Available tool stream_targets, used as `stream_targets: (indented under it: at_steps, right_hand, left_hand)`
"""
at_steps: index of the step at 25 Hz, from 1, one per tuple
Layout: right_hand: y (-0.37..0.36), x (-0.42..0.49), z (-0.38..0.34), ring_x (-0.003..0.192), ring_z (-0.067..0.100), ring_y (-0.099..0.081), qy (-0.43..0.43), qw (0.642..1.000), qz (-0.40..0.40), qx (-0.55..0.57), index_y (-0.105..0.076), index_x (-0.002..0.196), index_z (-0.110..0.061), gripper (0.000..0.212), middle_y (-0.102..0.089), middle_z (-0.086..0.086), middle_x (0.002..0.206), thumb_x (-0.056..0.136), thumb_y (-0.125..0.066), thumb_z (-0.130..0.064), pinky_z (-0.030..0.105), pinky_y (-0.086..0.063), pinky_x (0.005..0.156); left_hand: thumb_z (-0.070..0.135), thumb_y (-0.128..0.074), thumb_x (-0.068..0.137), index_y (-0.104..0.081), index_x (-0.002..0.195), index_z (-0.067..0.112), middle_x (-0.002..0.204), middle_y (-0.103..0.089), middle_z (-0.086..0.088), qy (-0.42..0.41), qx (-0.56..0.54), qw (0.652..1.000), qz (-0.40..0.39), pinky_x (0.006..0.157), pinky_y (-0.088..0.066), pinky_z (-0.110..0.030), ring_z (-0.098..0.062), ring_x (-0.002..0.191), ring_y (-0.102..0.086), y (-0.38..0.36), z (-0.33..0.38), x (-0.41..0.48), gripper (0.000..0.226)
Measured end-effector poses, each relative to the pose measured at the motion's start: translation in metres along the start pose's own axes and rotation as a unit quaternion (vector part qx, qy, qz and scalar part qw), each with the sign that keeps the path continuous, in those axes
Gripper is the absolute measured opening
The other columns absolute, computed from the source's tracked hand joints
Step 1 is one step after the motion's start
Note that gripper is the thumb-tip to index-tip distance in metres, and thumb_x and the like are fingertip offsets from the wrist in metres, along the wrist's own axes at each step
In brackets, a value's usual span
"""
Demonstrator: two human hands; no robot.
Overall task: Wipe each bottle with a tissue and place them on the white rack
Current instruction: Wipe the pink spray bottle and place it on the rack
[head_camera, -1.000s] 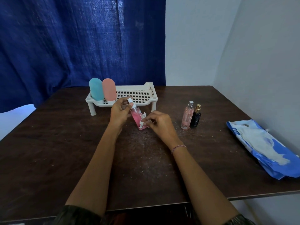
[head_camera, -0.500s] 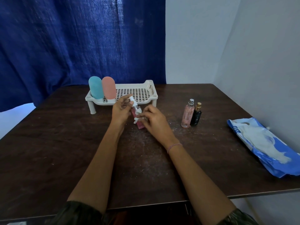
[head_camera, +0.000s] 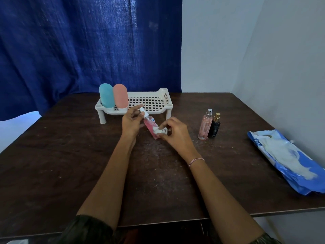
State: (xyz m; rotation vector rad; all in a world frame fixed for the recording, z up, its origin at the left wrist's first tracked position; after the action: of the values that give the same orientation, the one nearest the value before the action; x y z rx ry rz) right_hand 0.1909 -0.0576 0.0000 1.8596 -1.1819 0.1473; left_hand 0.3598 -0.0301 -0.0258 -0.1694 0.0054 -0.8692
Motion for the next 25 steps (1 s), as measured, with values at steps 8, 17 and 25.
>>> stream_targets:
  at_steps: [8, 17, 25]
  right_hand:
    - [0.000, 0.003, 0.007, 0.087, 0.007, -0.055, -0.029, 0.999, -0.019, 0.007, -0.071, 0.101, -0.010, 0.031, -0.062, 0.003, 0.102, 0.071, -0.077, -0.011, 0.006, -0.043, 0.079]
    - [0.005, 0.001, 0.005, 0.083, 0.001, -0.056, -0.030, 0.999, -0.004, 0.018, -0.072, 0.094, -0.012, 0.021, -0.067, -0.001, 0.097, 0.074, -0.075, -0.010, 0.008, -0.047, 0.077]
    - [0.014, 0.008, -0.009, 0.104, 0.006, -0.054, 0.047, 0.992, 0.117, 0.030, -0.068, 0.100, -0.003, 0.019, -0.061, 0.007, 0.109, 0.082, -0.063, 0.003, 0.010, -0.043, 0.092]
  left_hand:
    - [0.002, -0.048, 0.095, -0.056, 0.124, 0.019, 0.131, -0.054, -0.012, 0.006, 0.015, 1.000, 0.006, 0.092, -0.053, -0.044, -0.026, 0.115, -0.058, -0.004, 0.003, -0.002, 0.034]
    - [0.012, -0.063, 0.088, -0.057, 0.125, 0.019, 0.124, -0.061, -0.003, -0.016, 0.059, 0.998, 0.000, 0.087, -0.054, -0.028, -0.015, 0.111, -0.061, -0.011, 0.012, -0.009, 0.037]
    - [0.008, -0.063, 0.088, -0.058, 0.125, 0.014, 0.116, -0.061, -0.002, -0.050, 0.080, 0.992, -0.081, 0.085, -0.051, -0.022, -0.011, 0.105, -0.058, -0.028, 0.027, -0.022, 0.037]
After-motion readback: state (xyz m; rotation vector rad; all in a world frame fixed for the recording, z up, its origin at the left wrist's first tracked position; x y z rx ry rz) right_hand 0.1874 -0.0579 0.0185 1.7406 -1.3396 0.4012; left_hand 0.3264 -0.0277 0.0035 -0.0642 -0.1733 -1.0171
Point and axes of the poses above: each hand's wrist, its own x-axis towards the middle knuckle, its own y-axis out of the back of the hand, z = x × y, the point moved 7 cm from there along x, towards the middle knuckle
